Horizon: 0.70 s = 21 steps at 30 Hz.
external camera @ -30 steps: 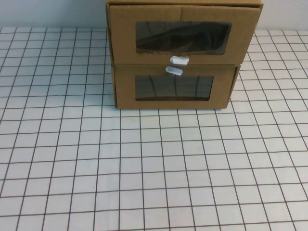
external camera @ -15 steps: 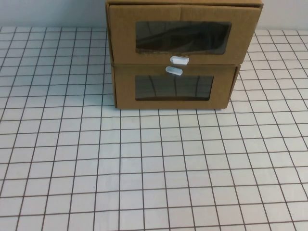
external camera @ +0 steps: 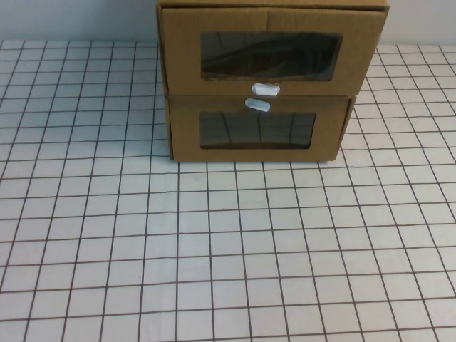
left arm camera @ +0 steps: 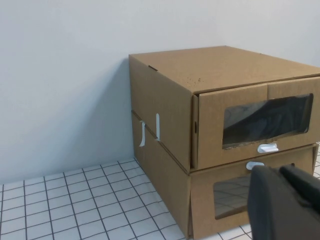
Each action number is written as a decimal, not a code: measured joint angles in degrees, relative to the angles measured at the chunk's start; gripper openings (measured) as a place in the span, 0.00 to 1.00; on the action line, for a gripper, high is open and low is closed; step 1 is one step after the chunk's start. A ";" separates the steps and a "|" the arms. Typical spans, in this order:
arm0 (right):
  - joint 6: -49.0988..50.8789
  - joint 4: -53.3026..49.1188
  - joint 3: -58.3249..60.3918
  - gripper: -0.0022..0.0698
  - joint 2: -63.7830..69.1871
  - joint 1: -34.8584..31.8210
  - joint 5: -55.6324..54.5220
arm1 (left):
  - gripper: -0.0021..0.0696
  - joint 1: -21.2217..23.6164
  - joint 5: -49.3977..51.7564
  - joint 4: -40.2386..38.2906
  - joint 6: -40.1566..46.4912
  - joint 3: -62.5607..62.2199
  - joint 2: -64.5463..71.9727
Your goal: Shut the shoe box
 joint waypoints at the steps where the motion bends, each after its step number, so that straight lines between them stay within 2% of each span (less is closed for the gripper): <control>1: 0.00 0.00 0.00 0.01 0.00 0.00 0.99 | 0.02 0.00 0.00 0.00 0.00 0.00 0.00; 14: 0.00 0.00 0.00 0.01 0.00 0.00 10.31 | 0.02 0.00 -0.14 0.42 0.00 0.00 0.00; 21: 0.00 -0.11 0.35 0.01 0.00 0.00 12.58 | 0.02 1.58 -6.37 9.16 -0.13 7.75 -2.35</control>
